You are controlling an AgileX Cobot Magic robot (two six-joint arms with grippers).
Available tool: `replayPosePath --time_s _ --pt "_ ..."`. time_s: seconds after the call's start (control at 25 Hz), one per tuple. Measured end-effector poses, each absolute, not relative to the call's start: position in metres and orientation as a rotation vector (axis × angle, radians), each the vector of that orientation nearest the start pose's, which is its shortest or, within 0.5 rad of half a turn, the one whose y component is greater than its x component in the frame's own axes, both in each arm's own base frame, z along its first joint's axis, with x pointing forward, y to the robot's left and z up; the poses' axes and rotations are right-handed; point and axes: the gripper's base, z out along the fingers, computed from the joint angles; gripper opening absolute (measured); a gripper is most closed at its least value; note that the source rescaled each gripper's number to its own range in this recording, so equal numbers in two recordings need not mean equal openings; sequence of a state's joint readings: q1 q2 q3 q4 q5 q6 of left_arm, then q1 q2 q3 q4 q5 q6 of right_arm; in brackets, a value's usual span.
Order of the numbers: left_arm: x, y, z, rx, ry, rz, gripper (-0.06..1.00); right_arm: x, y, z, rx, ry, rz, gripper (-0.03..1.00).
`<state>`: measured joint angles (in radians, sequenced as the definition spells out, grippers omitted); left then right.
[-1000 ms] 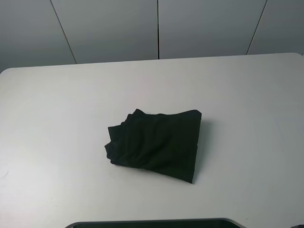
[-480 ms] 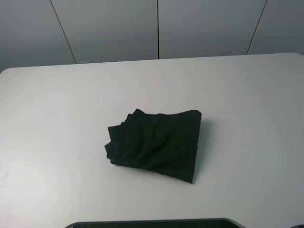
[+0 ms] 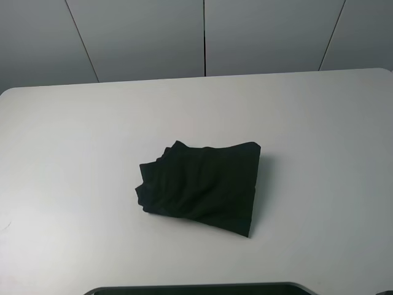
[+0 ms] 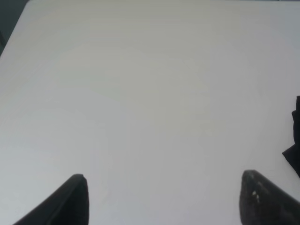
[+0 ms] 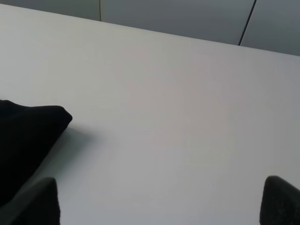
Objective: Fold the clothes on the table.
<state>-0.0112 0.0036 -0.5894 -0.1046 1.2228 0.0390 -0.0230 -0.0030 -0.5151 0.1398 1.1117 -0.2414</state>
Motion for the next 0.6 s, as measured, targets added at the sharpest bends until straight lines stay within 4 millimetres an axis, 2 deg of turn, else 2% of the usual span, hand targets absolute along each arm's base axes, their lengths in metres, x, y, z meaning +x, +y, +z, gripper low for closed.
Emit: replayPosePath --time_s 0.08,0.2,0.4,0.6 --pt "-0.018 -0.009 0.283 0.085 2.115 -0.113 0.86 -0.009 0.009 0.278 -0.217 2.060 -0.015 0.95" --pt "-0.015 -0.010 0.285 0.134 2.062 -0.086 0.86 -0.009 0.005 0.278 -0.157 2.063 -0.042 0.98" --pt "-0.009 -0.009 0.280 0.204 2.050 -0.094 0.86 -0.009 0.001 0.278 -0.075 2.066 -0.060 0.98" --pt "-0.009 -0.007 0.280 0.225 2.043 -0.102 0.84 -0.009 0.000 0.278 -0.079 2.064 -0.046 0.98"
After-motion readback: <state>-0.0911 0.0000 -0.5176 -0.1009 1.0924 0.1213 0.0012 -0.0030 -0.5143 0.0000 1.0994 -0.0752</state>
